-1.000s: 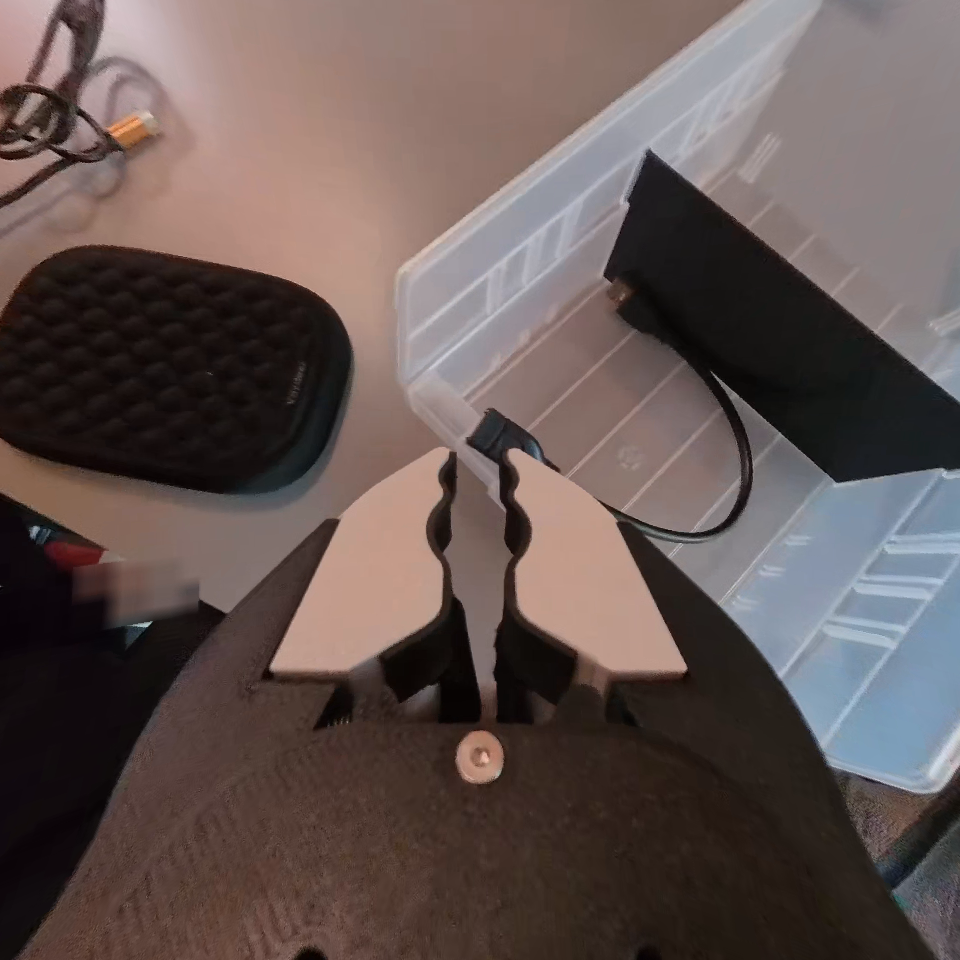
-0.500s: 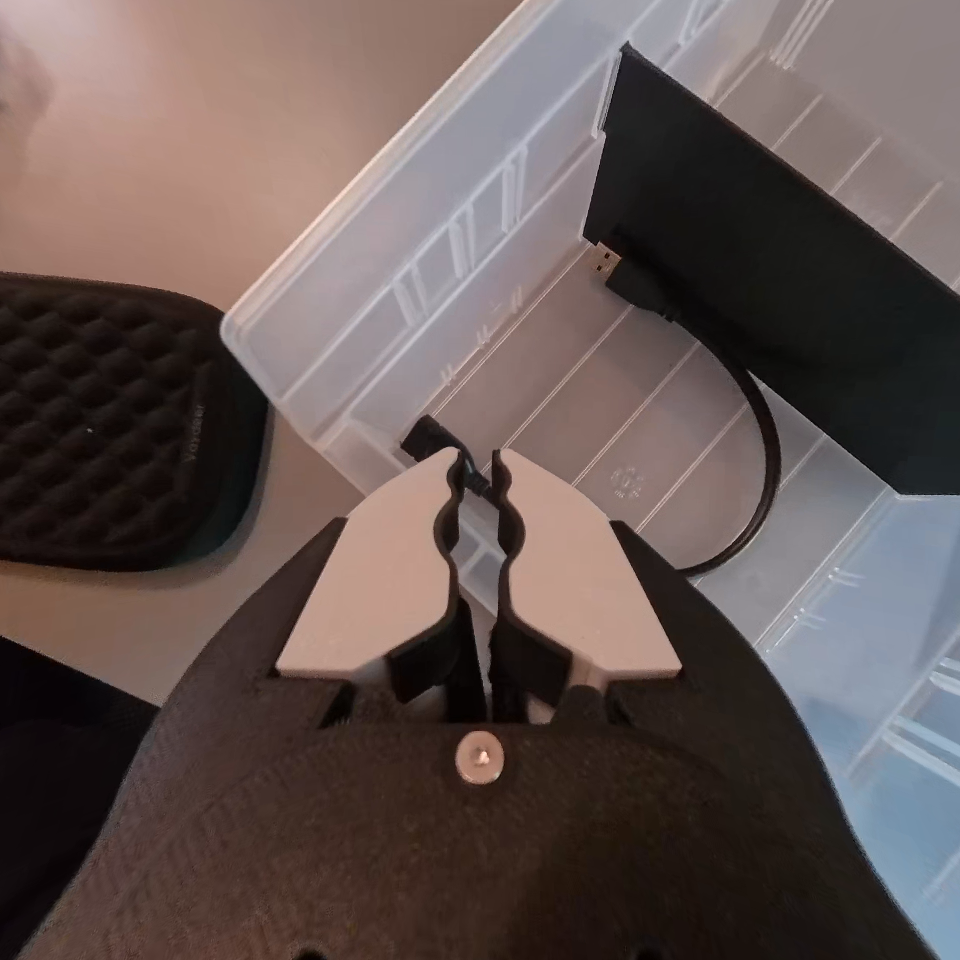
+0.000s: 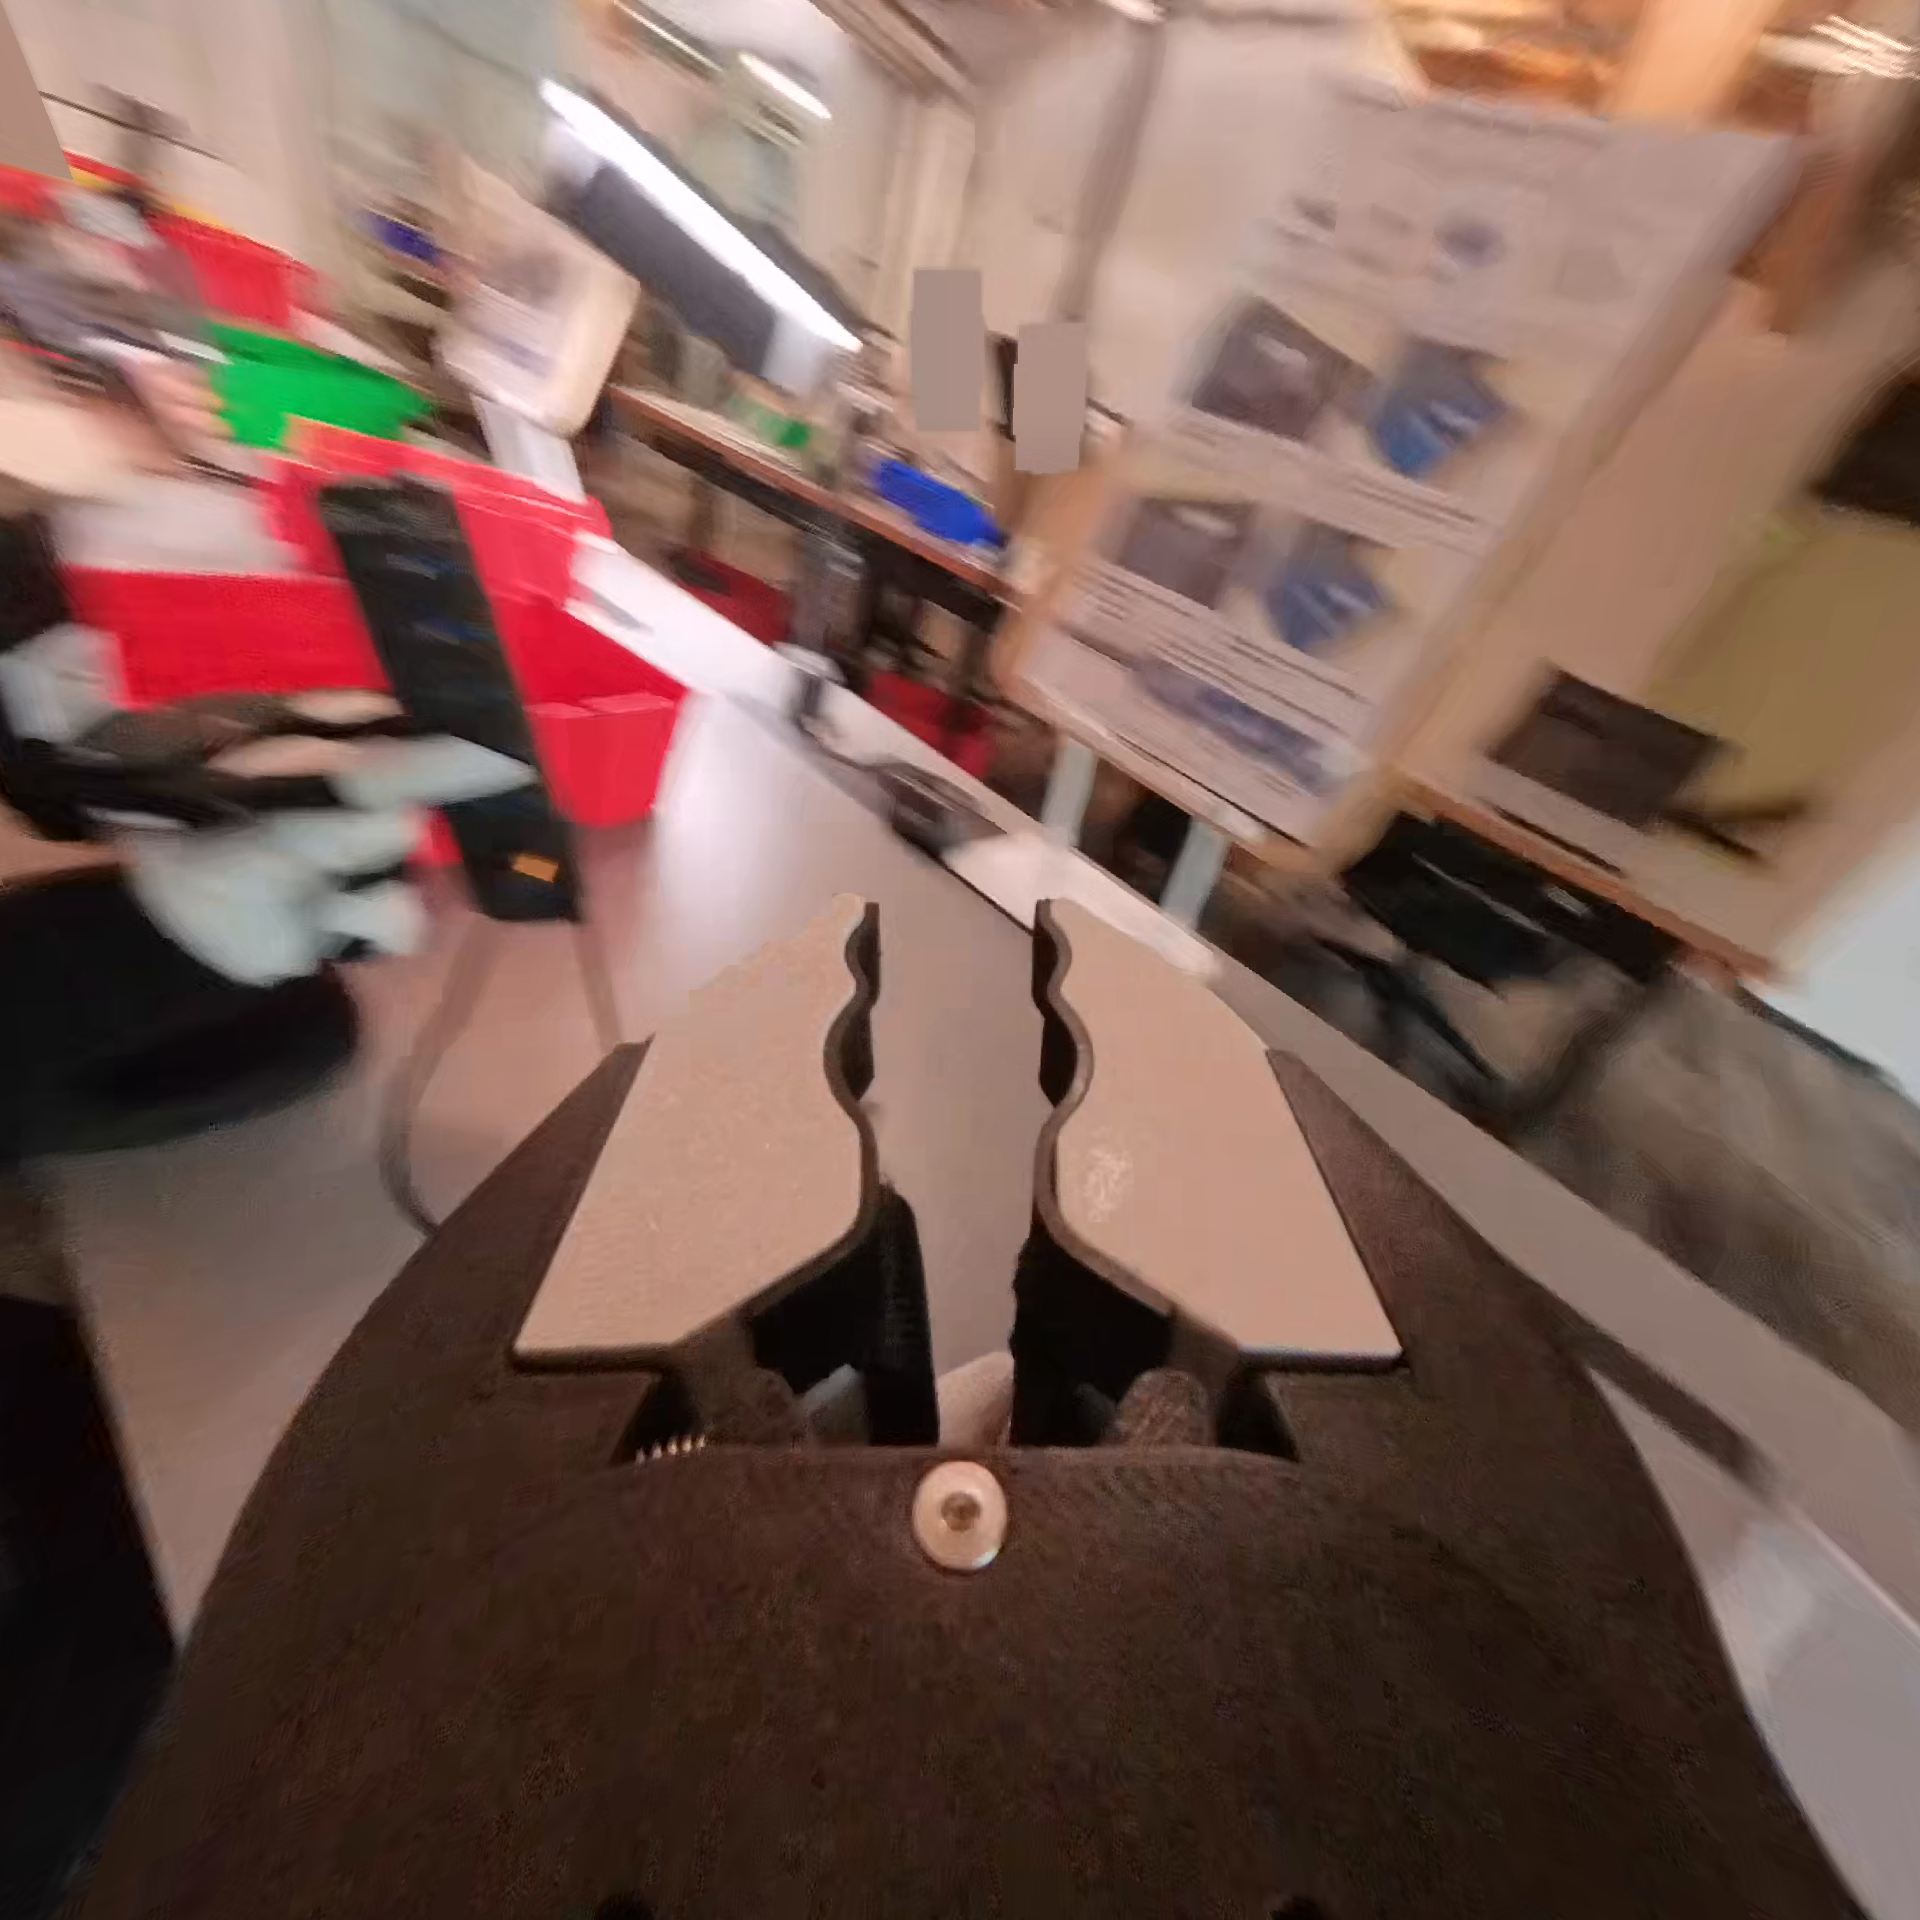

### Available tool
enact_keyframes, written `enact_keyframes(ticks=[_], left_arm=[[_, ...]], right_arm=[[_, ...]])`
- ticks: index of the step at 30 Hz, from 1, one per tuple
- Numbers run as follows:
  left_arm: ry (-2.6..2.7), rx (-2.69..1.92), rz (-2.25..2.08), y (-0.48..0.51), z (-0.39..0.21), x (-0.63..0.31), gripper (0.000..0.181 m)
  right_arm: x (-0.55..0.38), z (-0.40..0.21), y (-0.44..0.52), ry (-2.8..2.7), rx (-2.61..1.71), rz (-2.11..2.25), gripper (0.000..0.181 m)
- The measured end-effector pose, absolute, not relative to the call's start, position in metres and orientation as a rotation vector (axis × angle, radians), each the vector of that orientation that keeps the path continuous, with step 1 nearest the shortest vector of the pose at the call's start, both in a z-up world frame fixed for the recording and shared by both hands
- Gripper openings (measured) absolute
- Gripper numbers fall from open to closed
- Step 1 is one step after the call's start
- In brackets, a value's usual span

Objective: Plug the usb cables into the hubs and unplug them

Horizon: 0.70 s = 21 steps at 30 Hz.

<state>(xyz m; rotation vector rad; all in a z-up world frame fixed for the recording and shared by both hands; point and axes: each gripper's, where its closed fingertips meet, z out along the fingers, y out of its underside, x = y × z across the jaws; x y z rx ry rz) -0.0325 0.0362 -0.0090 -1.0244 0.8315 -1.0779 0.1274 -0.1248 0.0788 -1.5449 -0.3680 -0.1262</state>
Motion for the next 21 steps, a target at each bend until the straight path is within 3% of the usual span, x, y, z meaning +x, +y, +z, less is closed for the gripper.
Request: enact_keyframes(ticks=[4, 12, 16, 21], left_arm=[[0.81, -0.985, -0.985, 0.036, -0.004, -0.037, 0.024], [0.898, -0.931, -0.985, 0.019, -0.005, -0.027, 0.025], [0.935, -0.915, -1.015, 0.012, -0.006, -0.023, 0.025], [0.946, -0.926, -1.107, 0.01, -0.008, -0.02, 0.027]], right_arm=[[0.006, 0.02, -0.052, -0.618, -1.621, 0.112, 0.055], [-0.028, -0.053, 0.002, -0.645, -1.72, -0.046, 0.032], [-0.028, -0.058, 0.008, -0.625, -1.692, -0.053, 0.018], [-0.027, -0.059, 0.01, -0.613, -1.665, -0.074, 0.016]])
